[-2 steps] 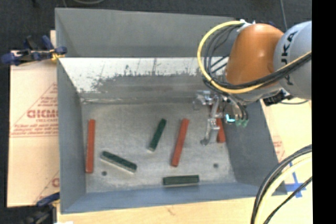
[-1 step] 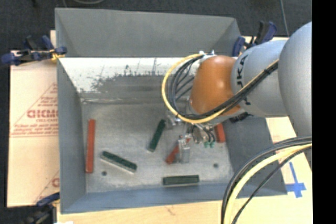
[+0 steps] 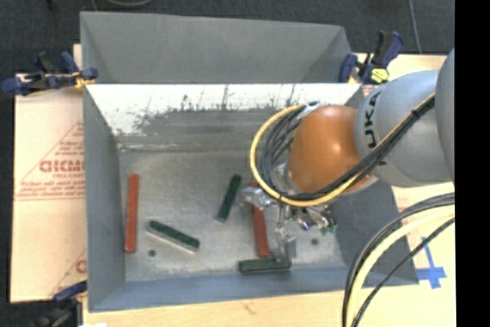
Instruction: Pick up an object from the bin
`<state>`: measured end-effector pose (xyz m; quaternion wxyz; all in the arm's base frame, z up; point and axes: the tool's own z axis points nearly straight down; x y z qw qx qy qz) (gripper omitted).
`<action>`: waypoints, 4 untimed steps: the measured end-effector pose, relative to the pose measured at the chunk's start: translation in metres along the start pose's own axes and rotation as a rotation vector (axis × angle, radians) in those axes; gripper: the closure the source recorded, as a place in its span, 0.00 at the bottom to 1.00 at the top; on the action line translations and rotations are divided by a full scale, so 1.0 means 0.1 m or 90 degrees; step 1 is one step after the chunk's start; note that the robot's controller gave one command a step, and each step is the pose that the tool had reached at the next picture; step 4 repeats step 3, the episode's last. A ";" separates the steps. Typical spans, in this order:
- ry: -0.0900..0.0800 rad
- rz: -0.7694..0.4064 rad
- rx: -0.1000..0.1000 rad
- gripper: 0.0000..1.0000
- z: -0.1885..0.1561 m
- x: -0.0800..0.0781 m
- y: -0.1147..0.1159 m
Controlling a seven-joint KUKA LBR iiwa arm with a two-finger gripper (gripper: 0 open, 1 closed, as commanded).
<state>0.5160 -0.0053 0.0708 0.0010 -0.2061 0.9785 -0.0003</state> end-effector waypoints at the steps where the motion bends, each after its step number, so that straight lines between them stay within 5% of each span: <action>1: -0.002 -0.361 0.000 0.00 0.00 -0.34 0.15; 2: -0.002 -0.357 -0.001 1.00 0.00 -0.34 0.15; 3: -0.005 -0.357 0.003 1.00 -1.34 -0.39 0.35; 4: -0.005 -0.357 0.003 1.00 -1.34 -0.39 0.35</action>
Offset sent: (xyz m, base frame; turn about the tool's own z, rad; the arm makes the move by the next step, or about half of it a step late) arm 0.0237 0.0276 -0.0008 -0.5664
